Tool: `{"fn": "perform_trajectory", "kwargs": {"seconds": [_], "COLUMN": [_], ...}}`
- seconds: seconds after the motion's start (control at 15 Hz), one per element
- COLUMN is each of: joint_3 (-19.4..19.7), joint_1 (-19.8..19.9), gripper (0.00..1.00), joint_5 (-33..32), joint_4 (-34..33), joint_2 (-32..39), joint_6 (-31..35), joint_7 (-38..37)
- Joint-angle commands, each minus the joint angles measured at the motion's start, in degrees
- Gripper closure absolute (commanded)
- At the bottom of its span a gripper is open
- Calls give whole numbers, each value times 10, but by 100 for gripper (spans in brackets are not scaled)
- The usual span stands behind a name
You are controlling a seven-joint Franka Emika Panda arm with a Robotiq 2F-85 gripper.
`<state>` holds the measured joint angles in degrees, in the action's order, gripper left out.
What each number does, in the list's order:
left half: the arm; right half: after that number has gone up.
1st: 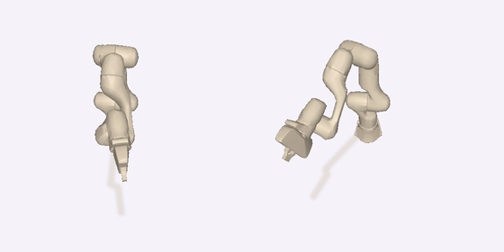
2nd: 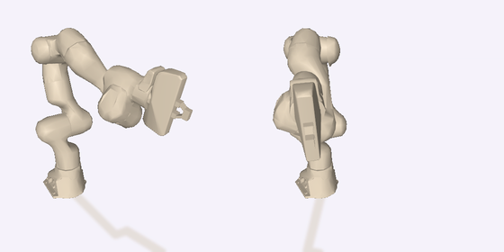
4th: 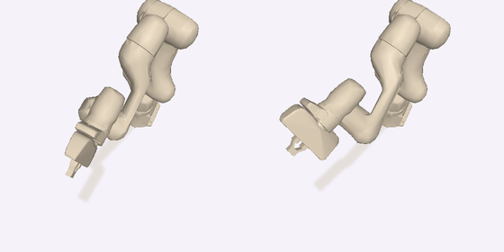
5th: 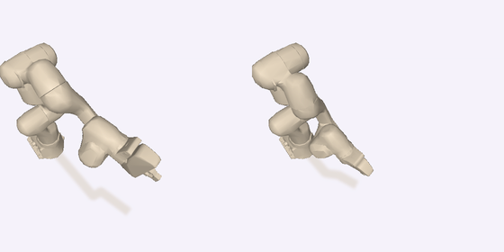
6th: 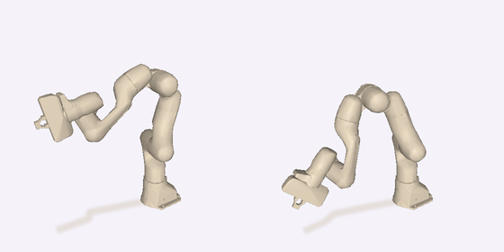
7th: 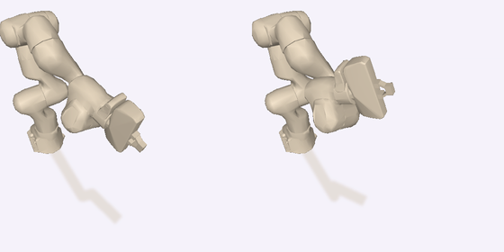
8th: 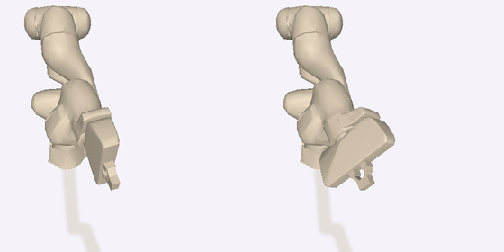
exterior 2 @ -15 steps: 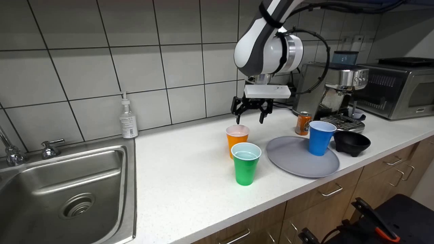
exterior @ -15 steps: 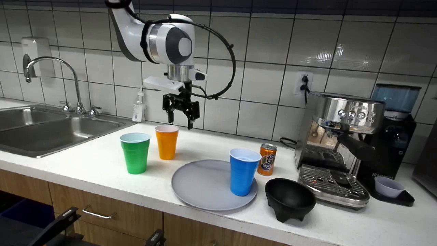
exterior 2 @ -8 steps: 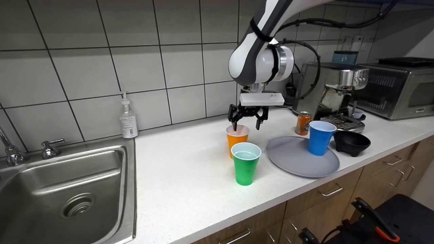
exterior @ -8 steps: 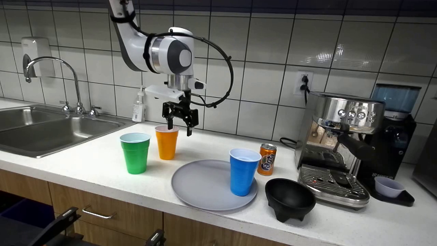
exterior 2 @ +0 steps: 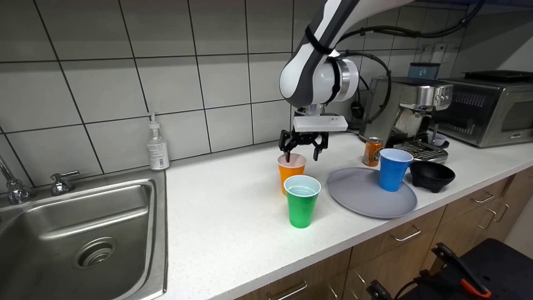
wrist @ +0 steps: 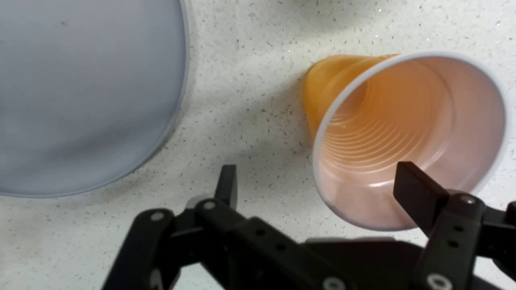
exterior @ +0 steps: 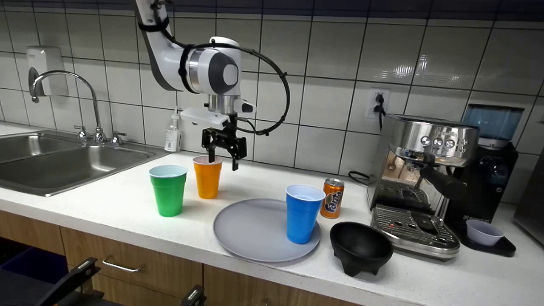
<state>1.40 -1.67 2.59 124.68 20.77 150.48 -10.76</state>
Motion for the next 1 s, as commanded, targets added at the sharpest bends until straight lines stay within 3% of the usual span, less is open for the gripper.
{"fn": "perform_trajectory", "kwargs": {"seconds": [0.0,0.07,0.13,0.2,0.8,0.93], "joint_3": [7,7,7,6,9,9], "joint_1": [-8,-9,-9,-9,-14,-15], "gripper": [0,0,9,26,97,100], "joint_5": [-13,-13,-14,-14,-23,-24], "joint_4": [-12,-13,-13,-13,-9,-7], "joint_2": [-1,-1,-2,-2,-4,-5], "joint_6": [-15,-16,-15,-16,-16,-16], "joint_7": [-8,-9,-8,-9,-10,-12]}}
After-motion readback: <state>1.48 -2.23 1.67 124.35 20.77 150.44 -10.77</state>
